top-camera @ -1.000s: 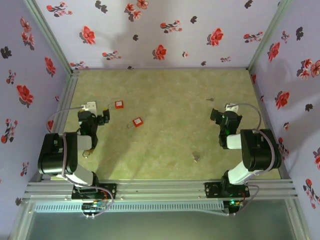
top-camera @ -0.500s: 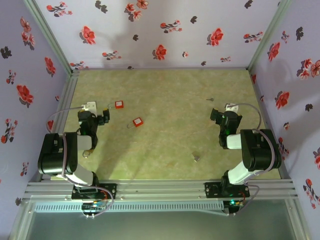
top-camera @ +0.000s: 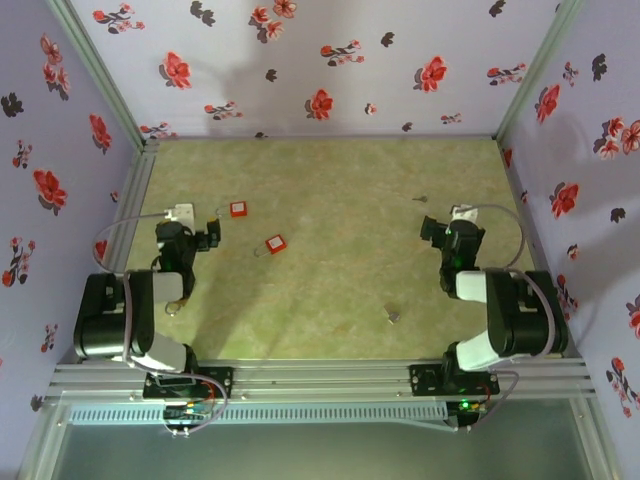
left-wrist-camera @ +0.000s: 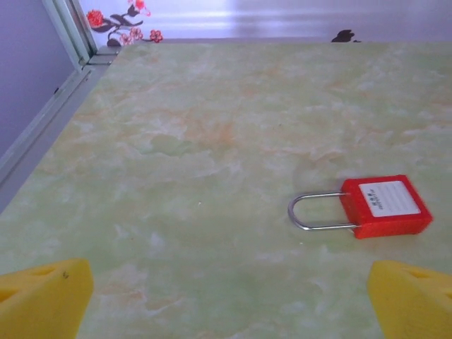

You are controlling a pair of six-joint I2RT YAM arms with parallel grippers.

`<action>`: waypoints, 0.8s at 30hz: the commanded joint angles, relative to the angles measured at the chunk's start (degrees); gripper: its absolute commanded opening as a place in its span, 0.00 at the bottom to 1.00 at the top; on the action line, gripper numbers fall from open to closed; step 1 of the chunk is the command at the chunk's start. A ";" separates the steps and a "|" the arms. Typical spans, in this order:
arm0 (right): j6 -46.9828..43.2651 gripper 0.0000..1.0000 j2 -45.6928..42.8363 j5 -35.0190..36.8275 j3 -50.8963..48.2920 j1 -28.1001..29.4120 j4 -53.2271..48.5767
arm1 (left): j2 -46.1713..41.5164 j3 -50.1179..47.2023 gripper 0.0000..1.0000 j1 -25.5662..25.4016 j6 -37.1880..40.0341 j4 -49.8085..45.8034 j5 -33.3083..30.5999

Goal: Unlock with the key

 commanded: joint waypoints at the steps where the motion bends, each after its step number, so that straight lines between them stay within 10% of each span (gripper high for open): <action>1: 2.39 0.99 -7.93 -4.06 4.11 0.70 -14.81 | -8.70 2.55 1.00 -1.78 0.67 -9.35 -1.81; 14: 24.48 0.93 -23.13 -26.01 21.14 5.11 -79.53 | -23.82 24.25 1.00 -23.08 -29.41 -59.19 -0.86; 24: 36.86 0.74 -34.91 -33.63 5.57 16.83 -88.92 | -19.10 26.44 1.00 -36.98 -47.07 -64.29 3.80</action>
